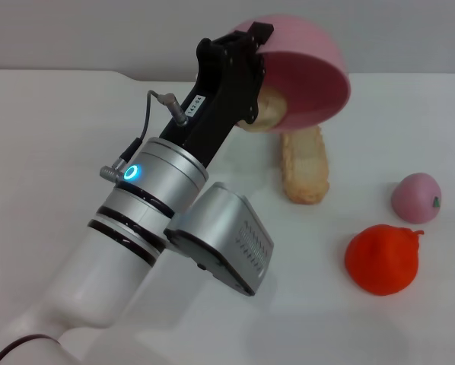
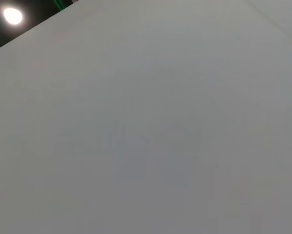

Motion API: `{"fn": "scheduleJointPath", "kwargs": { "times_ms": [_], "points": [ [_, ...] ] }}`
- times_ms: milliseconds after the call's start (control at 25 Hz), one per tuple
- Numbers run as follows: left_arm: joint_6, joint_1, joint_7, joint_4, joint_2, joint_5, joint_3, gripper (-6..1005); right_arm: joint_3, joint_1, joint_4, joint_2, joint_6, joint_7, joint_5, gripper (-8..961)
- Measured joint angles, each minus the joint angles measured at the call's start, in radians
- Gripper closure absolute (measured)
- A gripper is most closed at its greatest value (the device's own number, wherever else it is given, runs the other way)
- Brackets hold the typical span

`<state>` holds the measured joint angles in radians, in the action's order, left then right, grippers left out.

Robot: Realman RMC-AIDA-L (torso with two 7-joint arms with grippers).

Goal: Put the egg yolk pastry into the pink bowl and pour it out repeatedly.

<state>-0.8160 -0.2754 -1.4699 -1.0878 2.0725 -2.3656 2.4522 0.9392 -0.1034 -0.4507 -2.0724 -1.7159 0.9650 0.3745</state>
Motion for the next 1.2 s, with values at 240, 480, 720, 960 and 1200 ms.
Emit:
{"fn": "scheduleJointPath", "kwargs": {
  "times_ms": [240,480,720,960,1200],
  "points": [
    [-0.074,-0.004,0.063,0.017,0.0,0.0,0.021,955,-0.001,-0.006,0.005,0.0,0.0,0.001,0.0,346],
    [-0.103,-0.008,0.089,0.019,0.0,0.0,0.036,956,0.0,-0.015,0.01,0.0,0.002,0.001,0.0,345],
    [-0.155,-0.025,0.154,0.046,0.001,0.001,0.074,955,0.0,-0.023,0.011,0.0,0.004,0.002,0.0,345],
    [-0.192,-0.027,0.174,0.052,0.003,0.002,0.083,955,0.0,-0.028,0.011,0.0,0.01,0.011,0.0,345],
    [-0.232,-0.028,0.206,0.058,0.003,0.003,0.101,956,0.0,-0.029,0.011,0.0,0.01,0.012,0.0,345]
  ]
}}
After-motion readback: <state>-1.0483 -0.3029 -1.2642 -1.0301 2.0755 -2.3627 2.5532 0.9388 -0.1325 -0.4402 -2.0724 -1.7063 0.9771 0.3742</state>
